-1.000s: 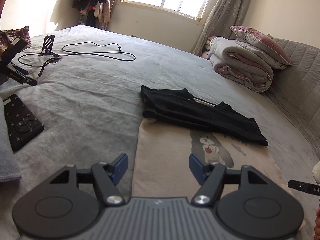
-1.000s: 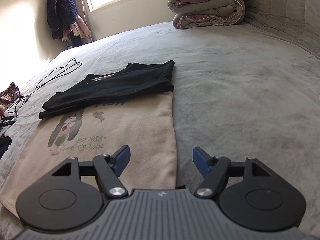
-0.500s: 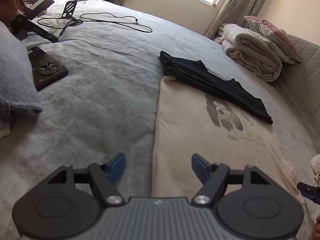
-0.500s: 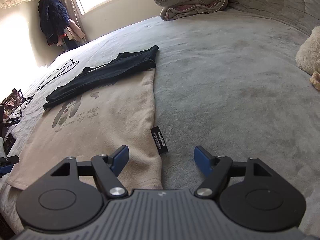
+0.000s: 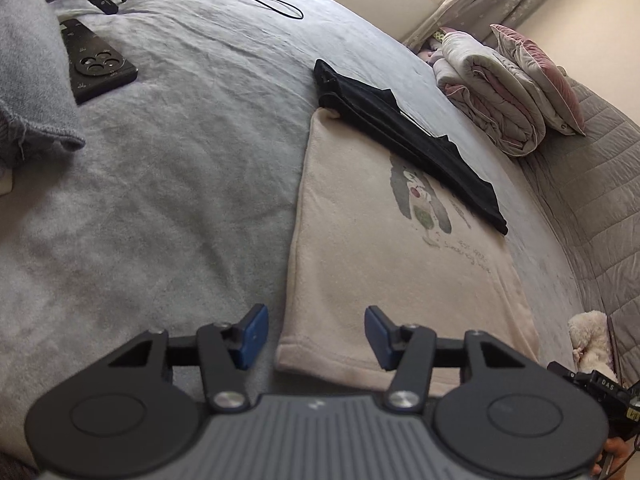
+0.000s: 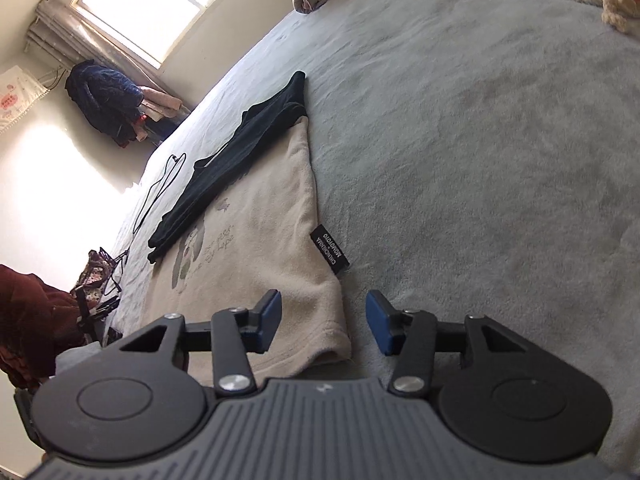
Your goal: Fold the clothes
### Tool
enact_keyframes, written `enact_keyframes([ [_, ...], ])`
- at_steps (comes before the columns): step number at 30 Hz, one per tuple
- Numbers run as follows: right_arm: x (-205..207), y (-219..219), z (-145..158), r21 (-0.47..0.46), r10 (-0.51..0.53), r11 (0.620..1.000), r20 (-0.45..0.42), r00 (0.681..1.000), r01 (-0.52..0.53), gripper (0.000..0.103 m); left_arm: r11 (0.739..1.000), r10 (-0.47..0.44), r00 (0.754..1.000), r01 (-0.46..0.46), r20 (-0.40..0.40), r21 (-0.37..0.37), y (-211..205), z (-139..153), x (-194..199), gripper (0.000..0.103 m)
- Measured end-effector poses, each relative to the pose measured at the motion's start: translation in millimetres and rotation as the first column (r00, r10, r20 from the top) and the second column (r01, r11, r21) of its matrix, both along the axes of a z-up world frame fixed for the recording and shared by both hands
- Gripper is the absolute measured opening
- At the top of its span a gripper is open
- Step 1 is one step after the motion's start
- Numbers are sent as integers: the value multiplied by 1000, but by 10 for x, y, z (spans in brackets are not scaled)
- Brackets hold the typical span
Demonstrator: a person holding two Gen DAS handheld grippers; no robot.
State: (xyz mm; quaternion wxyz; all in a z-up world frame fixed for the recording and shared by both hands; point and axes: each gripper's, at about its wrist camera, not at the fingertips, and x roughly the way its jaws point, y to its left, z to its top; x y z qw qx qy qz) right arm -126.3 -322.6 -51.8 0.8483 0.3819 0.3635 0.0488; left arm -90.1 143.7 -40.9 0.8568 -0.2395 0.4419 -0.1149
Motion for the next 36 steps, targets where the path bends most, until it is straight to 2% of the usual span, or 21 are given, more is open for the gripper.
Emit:
enact_keyframes([
  [3,7,13,-19,19,29,999,0,1000,-29,49,1000,0,999,-1,-33,-26,27,-23,23,40],
  [7,42,54,-1,17,68,998,-4,998,-67,48,999,-15,998,12,-61,-35,49,-41,45,34],
  [9,70,72,6,10,85,996,-13,996,-85,42,999,-22,997,19,-75,-40,59,-50,56,26],
  [11,99,80,-8,15,101,995,-28,994,-101,23,999,-33,996,29,-88,-41,66,-56,69,18],
  [12,113,77,-24,30,106,994,-34,994,-105,20,999,-40,995,37,-94,-40,68,-57,77,13],
  [14,122,60,-35,55,108,993,-30,994,-106,15,998,-54,994,50,-100,-48,86,-52,89,10],
  [19,147,42,45,124,122,985,12,992,-123,14,989,-84,993,73,-83,-127,135,-5,112,8],
  [22,235,45,143,154,119,980,47,992,-125,14,975,-76,995,60,-68,-213,173,21,158,8],
  [28,520,19,258,217,80,971,98,992,-100,14,918,35,998,-50,-47,-393,303,9,395,8],
  [33,846,-99,203,233,6,972,73,997,-23,13,882,156,986,-167,-61,-441,372,-55,744,8],
  [36,1008,-158,89,255,-39,966,19,999,32,13,874,205,976,-218,-77,-434,337,-122,967,8],
])
